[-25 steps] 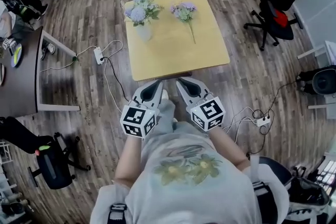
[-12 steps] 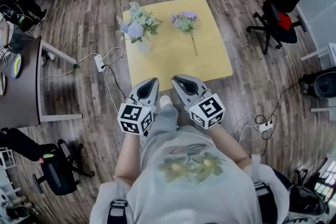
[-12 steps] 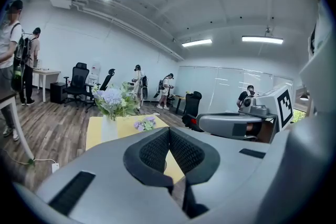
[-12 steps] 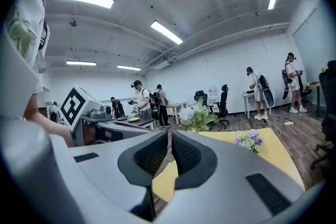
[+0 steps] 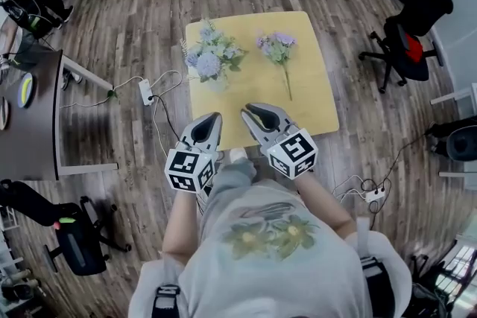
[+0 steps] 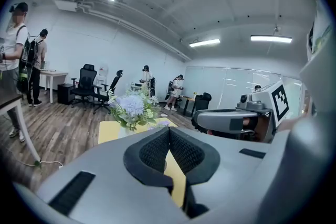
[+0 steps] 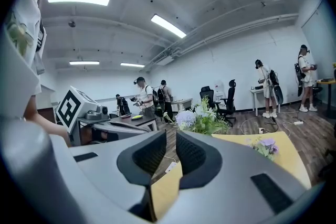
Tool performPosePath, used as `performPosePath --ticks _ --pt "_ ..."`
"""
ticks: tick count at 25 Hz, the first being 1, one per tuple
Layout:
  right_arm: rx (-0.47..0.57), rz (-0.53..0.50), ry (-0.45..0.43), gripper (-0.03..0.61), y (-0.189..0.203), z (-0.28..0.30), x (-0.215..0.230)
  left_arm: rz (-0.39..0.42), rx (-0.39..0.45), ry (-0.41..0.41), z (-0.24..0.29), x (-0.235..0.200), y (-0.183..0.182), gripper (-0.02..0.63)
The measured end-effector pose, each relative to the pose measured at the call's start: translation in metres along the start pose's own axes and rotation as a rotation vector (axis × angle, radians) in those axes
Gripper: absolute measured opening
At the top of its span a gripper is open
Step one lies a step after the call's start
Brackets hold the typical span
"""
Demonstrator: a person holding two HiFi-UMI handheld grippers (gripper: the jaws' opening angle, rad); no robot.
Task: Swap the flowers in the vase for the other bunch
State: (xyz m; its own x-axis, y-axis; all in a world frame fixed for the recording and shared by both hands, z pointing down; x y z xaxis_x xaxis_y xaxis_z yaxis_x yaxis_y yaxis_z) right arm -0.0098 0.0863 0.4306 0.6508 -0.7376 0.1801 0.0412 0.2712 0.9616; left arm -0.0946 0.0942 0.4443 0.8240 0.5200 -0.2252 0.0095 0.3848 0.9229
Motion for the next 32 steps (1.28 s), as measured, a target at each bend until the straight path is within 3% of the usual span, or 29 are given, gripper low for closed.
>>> performPosePath --ticks 8,14,20,32 --pt "-0.026 -0.013 -0.024 0.054 -0.008 0.054 0.019 0.008 -0.008 -0.039 0.02 -0.054 -0.005 0.017" --pt "-0.025 -0.02 -0.033 0.115 -0.019 0.093 0.033 0.005 -0.004 -0.061 0.035 -0.091 -0.008 0.017" --pt "-0.052 -0.023 -0.04 0.204 -0.021 0.114 0.04 -0.014 -0.005 -0.076 0.041 -0.108 -0.007 0.017" --pt "-0.077 0.01 -0.027 0.235 -0.018 0.149 0.063 -0.026 -0.041 -0.11 0.056 -0.137 0.006 0.017"
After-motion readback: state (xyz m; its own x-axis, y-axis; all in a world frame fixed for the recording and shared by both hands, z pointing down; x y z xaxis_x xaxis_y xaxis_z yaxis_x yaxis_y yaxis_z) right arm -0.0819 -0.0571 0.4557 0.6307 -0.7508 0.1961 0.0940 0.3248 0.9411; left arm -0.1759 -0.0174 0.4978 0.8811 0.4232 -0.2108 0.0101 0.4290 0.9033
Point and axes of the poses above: the fingertips, and each gripper's own axes: z forward along the fingers, x to its right, y out of its underside, the point moved 2 cm from there along -z, backward along the fingers
